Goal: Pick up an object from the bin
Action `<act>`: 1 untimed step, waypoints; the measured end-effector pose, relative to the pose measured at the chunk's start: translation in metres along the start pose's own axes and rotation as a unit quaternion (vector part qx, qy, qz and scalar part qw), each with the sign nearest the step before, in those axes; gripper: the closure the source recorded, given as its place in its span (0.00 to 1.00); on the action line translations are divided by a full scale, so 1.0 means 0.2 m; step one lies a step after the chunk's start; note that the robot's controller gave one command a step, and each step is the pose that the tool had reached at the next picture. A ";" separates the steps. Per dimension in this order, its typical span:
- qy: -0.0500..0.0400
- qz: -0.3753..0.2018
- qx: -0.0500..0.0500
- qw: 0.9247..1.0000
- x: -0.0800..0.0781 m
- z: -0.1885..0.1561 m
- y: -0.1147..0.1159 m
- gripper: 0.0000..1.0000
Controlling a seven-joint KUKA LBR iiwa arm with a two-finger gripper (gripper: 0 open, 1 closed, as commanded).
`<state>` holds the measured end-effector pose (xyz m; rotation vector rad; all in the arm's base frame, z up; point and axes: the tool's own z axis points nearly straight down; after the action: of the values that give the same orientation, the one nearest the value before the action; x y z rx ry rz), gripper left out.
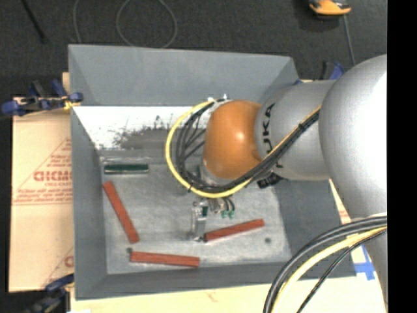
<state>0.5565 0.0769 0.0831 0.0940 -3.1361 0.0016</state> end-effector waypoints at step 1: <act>-0.002 0.072 0.000 0.997 0.19 0.07 -0.51 0.00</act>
Offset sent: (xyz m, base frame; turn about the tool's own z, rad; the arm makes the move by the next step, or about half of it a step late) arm -0.0323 -0.1002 -0.0131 0.1355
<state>0.5239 -0.0281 0.0700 -0.1321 -3.1391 0.0023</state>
